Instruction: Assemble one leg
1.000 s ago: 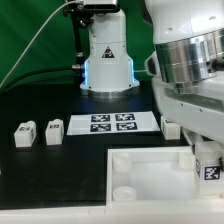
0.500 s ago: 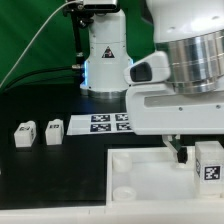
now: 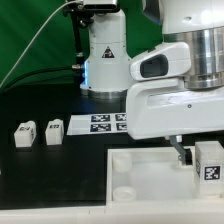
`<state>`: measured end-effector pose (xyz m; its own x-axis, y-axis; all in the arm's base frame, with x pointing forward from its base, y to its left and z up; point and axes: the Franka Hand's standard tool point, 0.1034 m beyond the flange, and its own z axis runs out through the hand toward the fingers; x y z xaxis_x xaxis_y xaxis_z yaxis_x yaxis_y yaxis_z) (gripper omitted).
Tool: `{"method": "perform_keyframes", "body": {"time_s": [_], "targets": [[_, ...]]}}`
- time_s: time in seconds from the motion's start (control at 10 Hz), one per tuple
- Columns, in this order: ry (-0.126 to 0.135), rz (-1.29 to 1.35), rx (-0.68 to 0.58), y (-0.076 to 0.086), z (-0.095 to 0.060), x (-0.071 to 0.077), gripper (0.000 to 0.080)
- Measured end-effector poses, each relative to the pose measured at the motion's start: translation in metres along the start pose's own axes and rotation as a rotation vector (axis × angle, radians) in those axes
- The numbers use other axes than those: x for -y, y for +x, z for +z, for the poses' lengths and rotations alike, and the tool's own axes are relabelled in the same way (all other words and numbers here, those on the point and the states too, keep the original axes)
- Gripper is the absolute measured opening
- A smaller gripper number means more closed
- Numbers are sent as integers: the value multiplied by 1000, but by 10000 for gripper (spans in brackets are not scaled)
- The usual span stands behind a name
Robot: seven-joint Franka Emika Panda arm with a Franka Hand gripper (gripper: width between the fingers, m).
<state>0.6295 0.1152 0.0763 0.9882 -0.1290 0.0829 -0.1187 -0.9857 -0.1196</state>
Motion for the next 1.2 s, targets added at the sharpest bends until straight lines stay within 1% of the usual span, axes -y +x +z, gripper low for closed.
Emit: {"method": "perform_keyframes", "body": {"time_s": [0.1,0.2,0.4,0.6,0.7,0.8,1.1,1.2], "targets": [[4,140,1,0,0,1,335],[0,288,1,-1,1,-3,300],[3,550,2,-1,1,-4,300],[-6,1047,-8,-3,2,-4,300],[4,1237,-5,-4,2,-3,300],[16,1342,9,-5,3,-1,299],[17,1300,11,-5,3,-1,299],[17,1240,10,-6,3,-1,378]]}}
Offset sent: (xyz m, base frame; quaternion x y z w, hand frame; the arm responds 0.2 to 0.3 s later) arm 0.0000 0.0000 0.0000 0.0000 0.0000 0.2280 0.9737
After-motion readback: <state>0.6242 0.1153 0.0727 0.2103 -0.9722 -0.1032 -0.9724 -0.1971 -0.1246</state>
